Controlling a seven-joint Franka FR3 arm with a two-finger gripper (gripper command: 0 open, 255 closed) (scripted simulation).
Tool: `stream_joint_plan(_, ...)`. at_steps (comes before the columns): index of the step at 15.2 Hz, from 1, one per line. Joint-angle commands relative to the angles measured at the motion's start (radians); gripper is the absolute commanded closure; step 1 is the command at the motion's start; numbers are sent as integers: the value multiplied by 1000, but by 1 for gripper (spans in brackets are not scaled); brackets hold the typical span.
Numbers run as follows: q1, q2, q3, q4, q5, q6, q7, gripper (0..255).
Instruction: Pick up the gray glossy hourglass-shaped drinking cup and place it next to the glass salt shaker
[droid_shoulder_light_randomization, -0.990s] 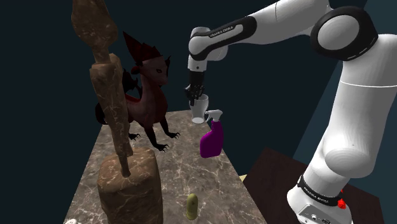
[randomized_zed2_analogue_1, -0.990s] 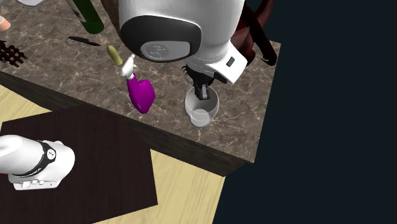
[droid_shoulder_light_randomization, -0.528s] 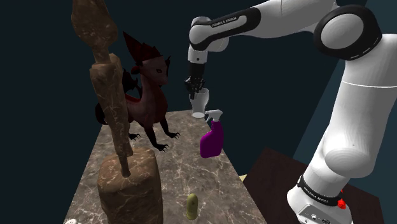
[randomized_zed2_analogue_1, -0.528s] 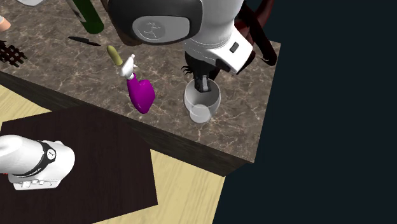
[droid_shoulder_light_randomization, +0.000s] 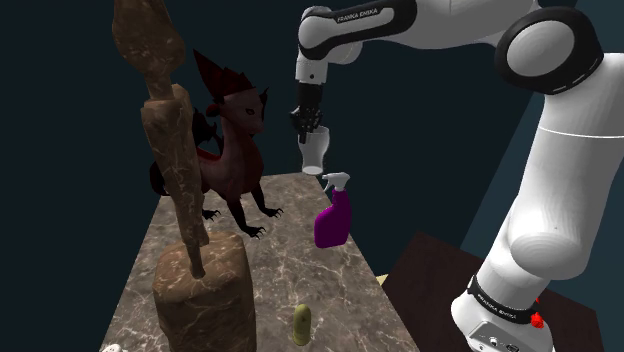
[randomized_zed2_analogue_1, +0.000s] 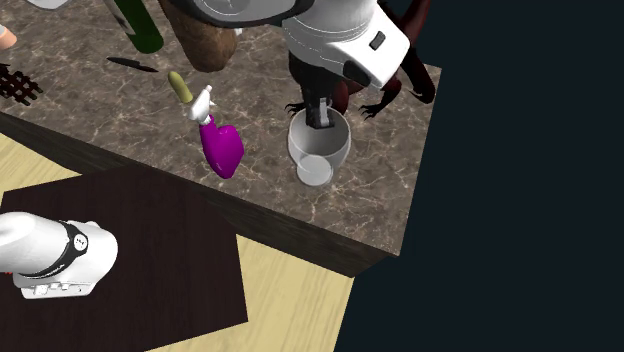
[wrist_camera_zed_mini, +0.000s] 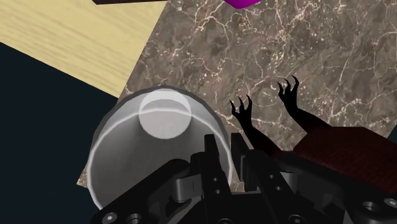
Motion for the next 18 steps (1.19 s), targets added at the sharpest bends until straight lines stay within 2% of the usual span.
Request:
stream_joint_plan(1, 0, -1, 0, 26, -1, -26, 4, 255)
stream_joint_plan(16, -4, 28, -1, 262, -3, -232, 32, 255)
stream_joint_plan(18, 22, -11, 16, 209, -4, -212, 71, 255)
